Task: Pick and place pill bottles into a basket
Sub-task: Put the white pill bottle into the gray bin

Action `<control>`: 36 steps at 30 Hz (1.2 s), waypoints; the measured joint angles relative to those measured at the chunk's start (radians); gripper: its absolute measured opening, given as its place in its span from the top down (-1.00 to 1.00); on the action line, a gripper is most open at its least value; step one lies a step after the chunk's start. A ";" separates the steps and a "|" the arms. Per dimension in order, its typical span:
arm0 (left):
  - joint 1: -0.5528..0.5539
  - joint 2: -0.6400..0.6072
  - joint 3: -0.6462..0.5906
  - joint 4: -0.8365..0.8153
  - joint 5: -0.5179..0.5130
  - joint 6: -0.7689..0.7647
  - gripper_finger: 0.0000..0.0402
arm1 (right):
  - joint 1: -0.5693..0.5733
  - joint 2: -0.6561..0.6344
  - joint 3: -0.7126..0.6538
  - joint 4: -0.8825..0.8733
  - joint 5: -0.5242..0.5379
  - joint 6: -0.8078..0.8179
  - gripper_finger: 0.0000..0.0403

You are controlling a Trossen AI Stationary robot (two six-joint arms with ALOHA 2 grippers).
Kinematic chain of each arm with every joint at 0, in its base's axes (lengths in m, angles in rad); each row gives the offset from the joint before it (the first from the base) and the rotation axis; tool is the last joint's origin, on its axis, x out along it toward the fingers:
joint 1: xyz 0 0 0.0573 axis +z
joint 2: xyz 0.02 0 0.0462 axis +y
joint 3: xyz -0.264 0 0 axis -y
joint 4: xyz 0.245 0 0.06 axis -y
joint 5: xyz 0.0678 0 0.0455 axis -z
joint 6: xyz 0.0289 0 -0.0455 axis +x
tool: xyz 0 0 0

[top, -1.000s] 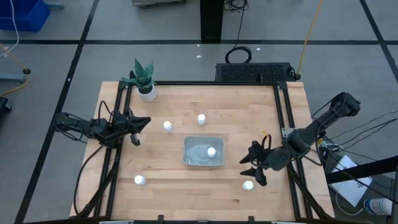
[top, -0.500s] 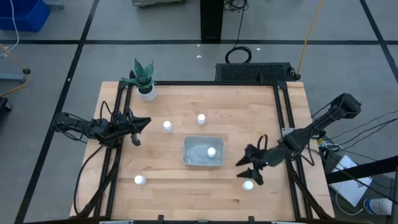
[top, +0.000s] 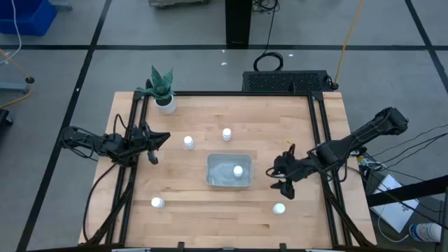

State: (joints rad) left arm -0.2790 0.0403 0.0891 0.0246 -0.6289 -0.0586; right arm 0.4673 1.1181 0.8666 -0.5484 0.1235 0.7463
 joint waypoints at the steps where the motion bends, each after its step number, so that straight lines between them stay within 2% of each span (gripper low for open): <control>1: 0.000 0.000 0.000 0.000 0.000 0.000 0.81 | 0.007 0.010 0.026 -0.020 0.008 -0.002 -0.28; 10: 0.000 0.000 0.000 0.000 0.000 -0.001 0.81 | 0.071 0.171 0.210 -0.334 -0.009 0.106 -0.26; 15: 0.000 0.000 0.000 0.001 0.000 -0.003 0.81 | 0.112 0.205 0.262 -0.305 -0.020 0.170 -0.26; 23: 0.000 0.000 0.000 0.001 0.000 -0.003 0.81 | 0.194 0.217 0.262 -0.293 0.003 0.341 -0.26; 36: 0.000 0.000 0.000 0.001 0.003 -0.007 0.81 | 0.280 0.336 0.262 -0.287 -0.029 0.484 -0.26</control>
State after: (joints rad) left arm -0.2790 0.0402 0.0891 0.0254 -0.6258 -0.0658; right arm 0.7473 1.4542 1.1282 -0.8353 0.0949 1.2301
